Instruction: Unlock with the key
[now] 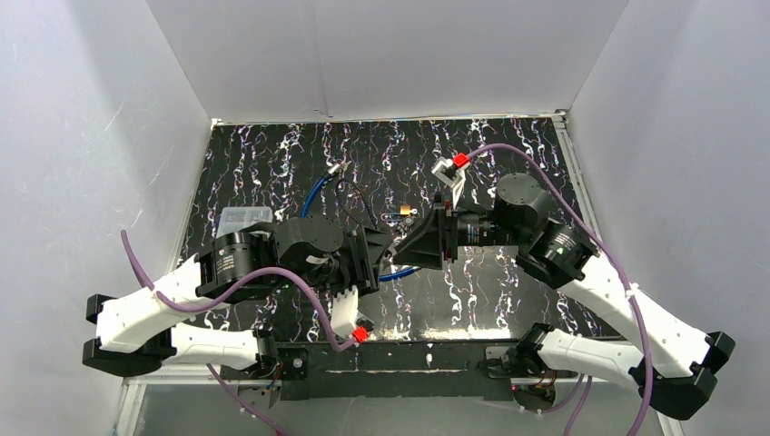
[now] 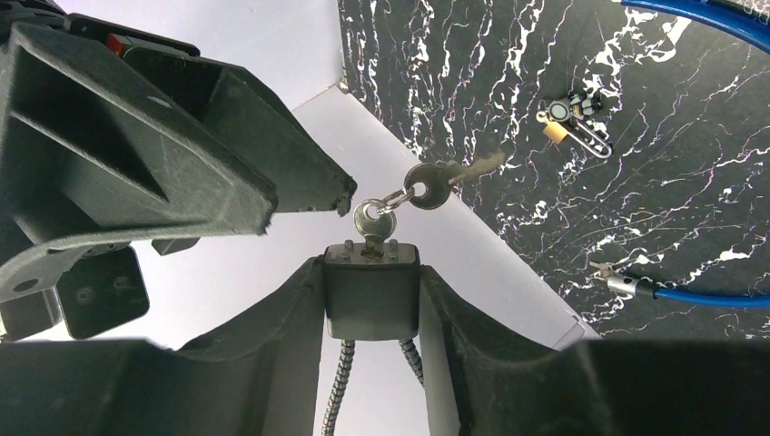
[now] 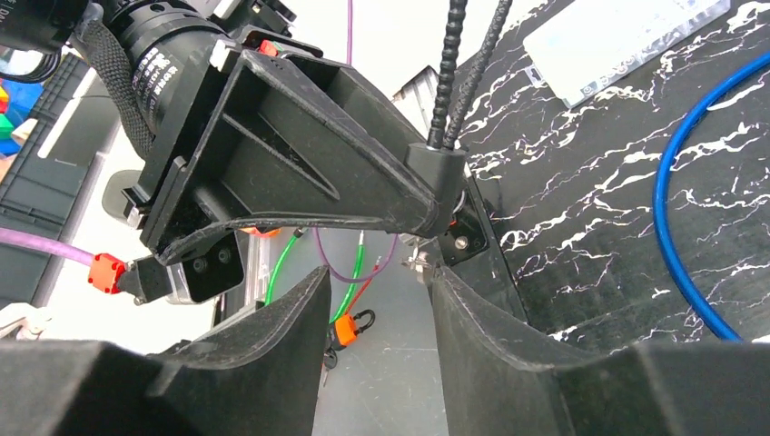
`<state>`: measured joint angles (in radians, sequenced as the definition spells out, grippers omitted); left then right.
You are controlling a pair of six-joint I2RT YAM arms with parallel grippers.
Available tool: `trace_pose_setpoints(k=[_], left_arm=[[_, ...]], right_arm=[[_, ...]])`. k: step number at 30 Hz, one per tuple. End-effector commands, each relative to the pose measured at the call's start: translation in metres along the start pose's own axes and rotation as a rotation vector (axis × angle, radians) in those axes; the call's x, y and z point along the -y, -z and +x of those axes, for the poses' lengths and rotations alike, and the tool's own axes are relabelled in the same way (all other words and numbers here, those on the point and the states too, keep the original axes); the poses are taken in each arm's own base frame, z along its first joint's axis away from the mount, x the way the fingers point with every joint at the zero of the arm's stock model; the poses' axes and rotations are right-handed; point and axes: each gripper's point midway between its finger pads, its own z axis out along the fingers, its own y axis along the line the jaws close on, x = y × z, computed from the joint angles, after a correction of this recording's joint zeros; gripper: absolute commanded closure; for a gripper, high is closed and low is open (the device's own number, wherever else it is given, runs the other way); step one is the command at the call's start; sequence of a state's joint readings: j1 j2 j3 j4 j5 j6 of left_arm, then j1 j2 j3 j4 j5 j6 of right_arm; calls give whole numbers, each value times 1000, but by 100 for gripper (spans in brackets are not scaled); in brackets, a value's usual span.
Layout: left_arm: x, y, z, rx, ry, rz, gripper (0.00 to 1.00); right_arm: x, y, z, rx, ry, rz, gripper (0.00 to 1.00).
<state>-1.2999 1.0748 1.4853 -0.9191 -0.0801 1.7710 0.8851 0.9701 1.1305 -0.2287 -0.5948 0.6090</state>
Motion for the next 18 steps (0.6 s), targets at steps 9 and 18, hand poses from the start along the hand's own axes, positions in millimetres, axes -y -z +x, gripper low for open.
trace_pose_setpoints(k=[9,18], left_arm=[[-12,8,5,-27,18,-43,100],[-13,7,7,-34,23,-38,100]], right_arm=[[7,-23,-15,47,54,46,64],[17,-23,-21,116,30,100,91]])
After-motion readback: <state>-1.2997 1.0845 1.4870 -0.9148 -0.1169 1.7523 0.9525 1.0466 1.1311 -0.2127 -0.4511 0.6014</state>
